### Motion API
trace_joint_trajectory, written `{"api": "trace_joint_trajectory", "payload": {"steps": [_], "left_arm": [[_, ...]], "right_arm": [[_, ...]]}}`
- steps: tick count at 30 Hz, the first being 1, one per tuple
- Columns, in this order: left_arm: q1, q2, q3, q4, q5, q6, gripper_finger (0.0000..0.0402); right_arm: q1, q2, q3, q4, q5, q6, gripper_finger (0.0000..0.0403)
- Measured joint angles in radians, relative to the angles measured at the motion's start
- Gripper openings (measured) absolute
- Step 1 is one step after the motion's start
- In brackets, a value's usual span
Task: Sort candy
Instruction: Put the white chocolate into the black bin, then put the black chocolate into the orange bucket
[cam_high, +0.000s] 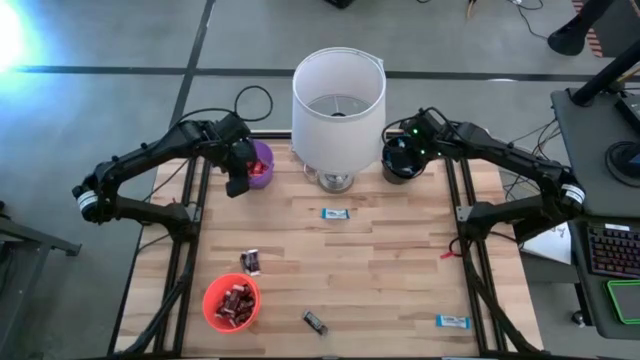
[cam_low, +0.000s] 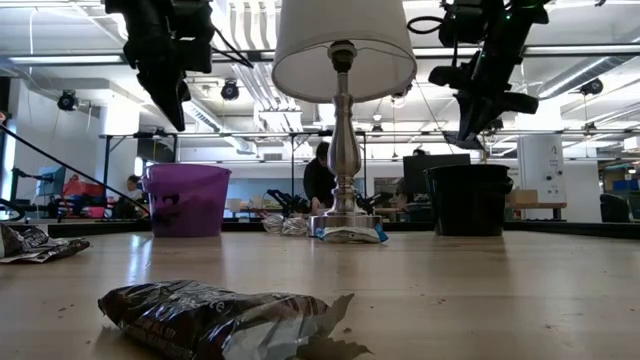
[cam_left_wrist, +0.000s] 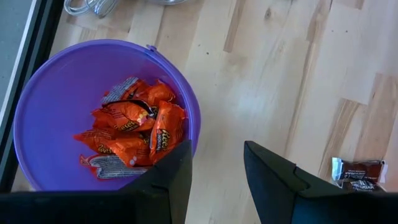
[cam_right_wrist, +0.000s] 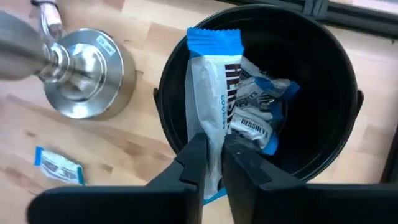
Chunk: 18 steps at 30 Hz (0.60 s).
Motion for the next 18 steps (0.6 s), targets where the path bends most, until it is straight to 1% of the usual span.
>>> {"api": "trace_joint_trajectory", "payload": {"steps": [3, 7, 12, 14, 18], "left_arm": [[0.000, 0.000, 0.000, 0.000, -0.001, 0.000, 0.0127], [0.000, 0.000, 0.000, 0.000, -0.006, -0.006, 0.0127], [0.000, 0.000, 0.000, 0.000, -0.008, -0.008, 0.0127], [0.000, 0.000, 0.000, 0.000, -0.008, -0.008, 0.0127], [0.000, 0.000, 0.000, -0.016, -0.008, 0.004, 0.0127]], "right_arm": [[-0.002, 0.000, 0.000, 0.000, 0.005, -0.039, 0.0063], [-0.002, 0.000, 0.000, -0.003, 0.057, -0.026, 0.0104], [-0.002, 0.000, 0.001, -0.020, 0.057, -0.042, 0.0133], [-0.002, 0.000, 0.001, -0.044, 0.017, -0.042, 0.0138], [-0.002, -0.005, 0.001, -0.128, -0.164, -0.043, 0.0141]]}}
